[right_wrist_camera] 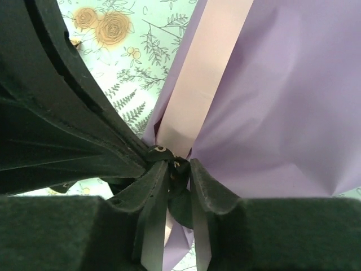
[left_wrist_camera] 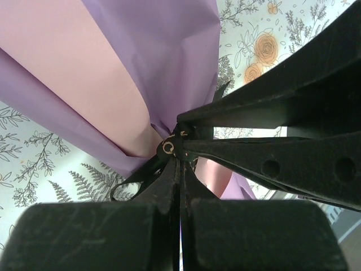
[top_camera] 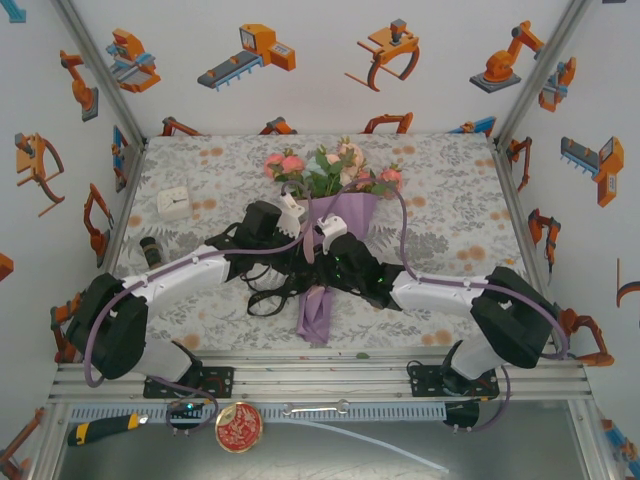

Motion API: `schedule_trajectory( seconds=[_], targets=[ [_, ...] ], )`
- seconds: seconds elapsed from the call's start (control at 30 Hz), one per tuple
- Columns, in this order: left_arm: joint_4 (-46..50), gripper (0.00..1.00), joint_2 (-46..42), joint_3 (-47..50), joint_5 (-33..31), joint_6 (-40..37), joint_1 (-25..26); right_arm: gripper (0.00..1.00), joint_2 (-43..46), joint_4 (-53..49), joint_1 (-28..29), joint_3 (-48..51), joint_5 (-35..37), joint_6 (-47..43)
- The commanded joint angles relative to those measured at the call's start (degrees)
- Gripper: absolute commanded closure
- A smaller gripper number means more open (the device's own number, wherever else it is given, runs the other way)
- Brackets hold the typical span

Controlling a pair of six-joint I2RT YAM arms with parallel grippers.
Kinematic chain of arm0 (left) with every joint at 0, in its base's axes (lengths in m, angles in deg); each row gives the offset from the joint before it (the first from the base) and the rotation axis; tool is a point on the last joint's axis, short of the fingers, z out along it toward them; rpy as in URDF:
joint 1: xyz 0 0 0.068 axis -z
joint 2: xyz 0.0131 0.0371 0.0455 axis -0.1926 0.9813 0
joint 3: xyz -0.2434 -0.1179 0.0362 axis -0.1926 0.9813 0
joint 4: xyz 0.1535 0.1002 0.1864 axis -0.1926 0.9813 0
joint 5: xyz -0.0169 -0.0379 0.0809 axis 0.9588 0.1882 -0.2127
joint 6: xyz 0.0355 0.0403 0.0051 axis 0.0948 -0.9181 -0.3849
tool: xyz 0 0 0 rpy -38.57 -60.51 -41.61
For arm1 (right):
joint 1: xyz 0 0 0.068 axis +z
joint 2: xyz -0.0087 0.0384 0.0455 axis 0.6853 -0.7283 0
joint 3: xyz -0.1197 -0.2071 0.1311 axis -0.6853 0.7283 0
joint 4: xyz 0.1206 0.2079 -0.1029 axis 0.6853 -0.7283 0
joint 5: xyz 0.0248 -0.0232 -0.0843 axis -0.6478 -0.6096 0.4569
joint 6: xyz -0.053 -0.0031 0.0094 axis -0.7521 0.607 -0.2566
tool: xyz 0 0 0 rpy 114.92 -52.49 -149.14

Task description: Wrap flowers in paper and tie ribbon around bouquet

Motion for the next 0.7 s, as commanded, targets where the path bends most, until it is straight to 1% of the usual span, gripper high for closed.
schedule_trajectory(
  seconds=[0.0,0.07,0.17,0.37,0.5,0.57,0.6,0.63,0.67],
  targets=[
    [0.78,1.00,0.13,0.15,0.73,0.92,0.23,0.67,-0.61,2.55,0.25,0.86,3.78,0.58],
    [0.96,1.00,0.32,-0.05,0.60,1.02,0.24,0.61,-0.71,2.14,0.27,1.11,4.02,0.74],
    [1.24,1.00,0.39,-0.29,0.64,1.02,0.21,0.59,-1.10,3.45,0.29,1.82,3.53,0.19],
    [0.09,1.00,-0.57,0.10,2.65,2.25,0.20,0.60,-4.12,11.49,0.27,2.37,-1.27,-3.12],
    [-0.16,1.00,-1.00,1.20,1.51,4.10,0.14,0.63,-5.95,14.54,0.26,1.75,-2.29,-3.79],
    [-1.60,1.00,-1.69,2.24,1.24,5.53,0.05,0.69,-6.22,15.63,0.26,1.98,-2.81,-3.77],
    [-2.63,0.99,-2.03,2.72,1.70,6.25,0.05,0.77,-6.24,16.20,0.26,2.24,-3.06,-3.70],
    [-3.73,0.96,-2.32,3.26,2.31,7.15,0.07,0.86,-6.29,16.66,0.27,2.51,-3.38,-3.70],
    [-4.50,0.92,-2.57,3.53,2.72,7.70,-0.05,0.94,-6.10,16.95,0.26,2.66,-3.71,-3.68]
  ],
)
